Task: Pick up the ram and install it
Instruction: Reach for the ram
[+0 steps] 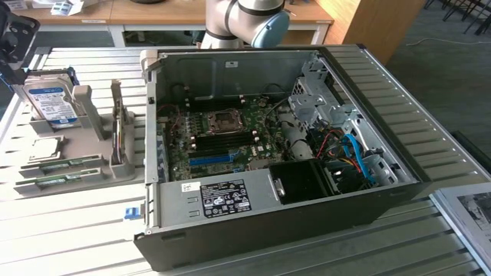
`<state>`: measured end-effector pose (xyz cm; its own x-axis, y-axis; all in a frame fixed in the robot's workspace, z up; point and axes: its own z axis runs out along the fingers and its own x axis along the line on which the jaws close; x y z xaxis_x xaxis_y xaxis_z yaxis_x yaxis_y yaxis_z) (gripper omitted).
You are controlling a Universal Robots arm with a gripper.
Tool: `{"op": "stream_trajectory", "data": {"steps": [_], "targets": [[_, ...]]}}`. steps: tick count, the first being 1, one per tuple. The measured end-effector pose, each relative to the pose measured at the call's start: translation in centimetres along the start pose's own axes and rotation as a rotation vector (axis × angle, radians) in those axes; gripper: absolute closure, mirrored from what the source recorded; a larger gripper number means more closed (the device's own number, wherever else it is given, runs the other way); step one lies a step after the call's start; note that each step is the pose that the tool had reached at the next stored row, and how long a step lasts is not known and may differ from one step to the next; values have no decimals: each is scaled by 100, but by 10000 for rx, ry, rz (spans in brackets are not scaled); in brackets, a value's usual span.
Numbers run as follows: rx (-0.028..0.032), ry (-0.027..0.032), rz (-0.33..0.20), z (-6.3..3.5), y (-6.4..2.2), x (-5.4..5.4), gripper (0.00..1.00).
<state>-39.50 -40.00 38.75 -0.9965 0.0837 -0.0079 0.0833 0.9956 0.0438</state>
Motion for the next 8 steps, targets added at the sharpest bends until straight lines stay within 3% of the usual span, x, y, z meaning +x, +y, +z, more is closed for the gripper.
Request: {"op": "stream_trajectory", "data": {"steps": [8], "targets": [[0,-1,-1,-4,-94,-24,90]]}}
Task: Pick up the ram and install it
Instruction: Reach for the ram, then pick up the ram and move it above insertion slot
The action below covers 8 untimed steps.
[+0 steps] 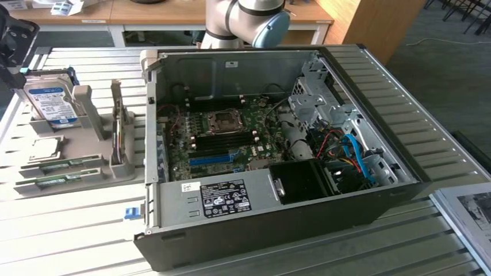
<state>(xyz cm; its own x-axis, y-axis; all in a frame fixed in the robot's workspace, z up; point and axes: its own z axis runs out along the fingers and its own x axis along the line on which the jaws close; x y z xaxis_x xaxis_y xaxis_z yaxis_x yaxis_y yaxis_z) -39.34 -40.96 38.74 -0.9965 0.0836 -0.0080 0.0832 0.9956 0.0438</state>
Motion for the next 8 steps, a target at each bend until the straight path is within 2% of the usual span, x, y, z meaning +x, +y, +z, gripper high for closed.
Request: {"op": "stream_trajectory", "data": {"steps": [8], "targets": [[0,0,1,0,0,0,90]]}}
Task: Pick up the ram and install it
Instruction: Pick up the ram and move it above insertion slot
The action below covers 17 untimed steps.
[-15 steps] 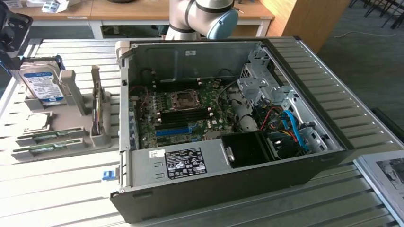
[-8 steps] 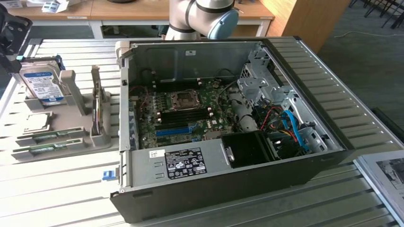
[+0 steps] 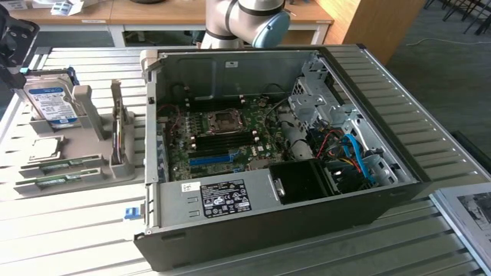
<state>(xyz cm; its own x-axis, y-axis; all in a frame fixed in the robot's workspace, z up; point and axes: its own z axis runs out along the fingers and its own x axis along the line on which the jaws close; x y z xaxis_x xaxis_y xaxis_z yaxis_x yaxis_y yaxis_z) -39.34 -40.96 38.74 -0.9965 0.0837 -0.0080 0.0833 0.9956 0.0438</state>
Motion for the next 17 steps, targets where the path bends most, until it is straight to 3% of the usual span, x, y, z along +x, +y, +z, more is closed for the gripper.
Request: {"op": "stream_trajectory", "data": {"steps": [8,17], "targets": [[-1,5,-97,0,0,0,90],[-6,33,-748,0,0,0,90]]}}
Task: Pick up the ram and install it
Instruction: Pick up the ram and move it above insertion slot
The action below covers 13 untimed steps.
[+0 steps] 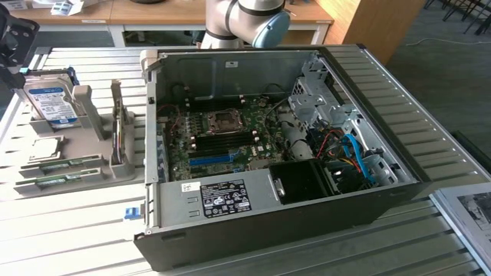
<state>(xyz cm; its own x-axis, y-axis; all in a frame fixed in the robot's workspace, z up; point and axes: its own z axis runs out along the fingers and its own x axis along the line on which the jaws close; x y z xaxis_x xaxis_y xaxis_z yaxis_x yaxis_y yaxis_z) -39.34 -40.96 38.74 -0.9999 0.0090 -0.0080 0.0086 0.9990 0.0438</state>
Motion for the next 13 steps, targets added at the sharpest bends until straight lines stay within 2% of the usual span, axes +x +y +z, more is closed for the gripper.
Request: {"op": "stream_trajectory", "data": {"steps": [13], "targets": [[-10,58,-1305,0,0,0,90]]}}
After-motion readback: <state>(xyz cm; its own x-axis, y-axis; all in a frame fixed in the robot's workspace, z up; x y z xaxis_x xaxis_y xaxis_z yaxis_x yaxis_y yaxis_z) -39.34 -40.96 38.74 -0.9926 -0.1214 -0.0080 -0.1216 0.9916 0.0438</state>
